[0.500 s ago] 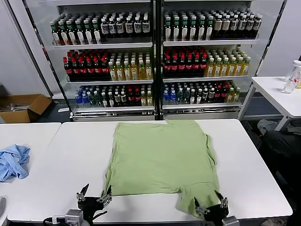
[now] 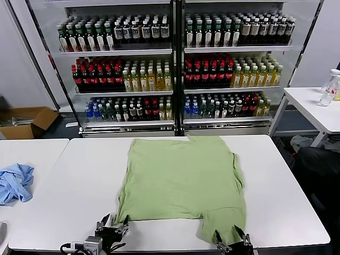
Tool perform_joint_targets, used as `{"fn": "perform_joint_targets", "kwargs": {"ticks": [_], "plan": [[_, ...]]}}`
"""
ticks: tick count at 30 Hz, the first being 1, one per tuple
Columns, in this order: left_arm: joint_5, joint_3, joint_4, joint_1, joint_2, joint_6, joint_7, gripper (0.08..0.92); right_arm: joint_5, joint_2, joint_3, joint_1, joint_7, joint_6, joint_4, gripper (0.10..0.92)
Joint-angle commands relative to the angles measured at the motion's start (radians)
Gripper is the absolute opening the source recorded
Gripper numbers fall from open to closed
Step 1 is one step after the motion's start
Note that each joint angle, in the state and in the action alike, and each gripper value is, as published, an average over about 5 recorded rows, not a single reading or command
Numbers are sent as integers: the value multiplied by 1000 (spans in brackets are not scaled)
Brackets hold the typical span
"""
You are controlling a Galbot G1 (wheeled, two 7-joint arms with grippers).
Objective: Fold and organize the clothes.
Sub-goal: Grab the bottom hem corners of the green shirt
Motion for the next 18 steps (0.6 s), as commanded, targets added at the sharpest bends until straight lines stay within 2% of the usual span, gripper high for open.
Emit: {"fn": "perform_joint_targets", "kwargs": {"ticks": [1,11,15,18], "plan": [[-43,12,57,-20,17,20,3,525,54,4,1,-13,7,-57,-23,399],[-100,11,37,-22,20,5,10,239,118,2,34,27,0,-46,-15,129],[-127,-2,-31,-6,21,-38,12,127,119,-24,72,76,-6,0,38,110],[-150,-28,-102,9,26,-70,13,88,131,-59,106,123,-9,29,81,110]]}}
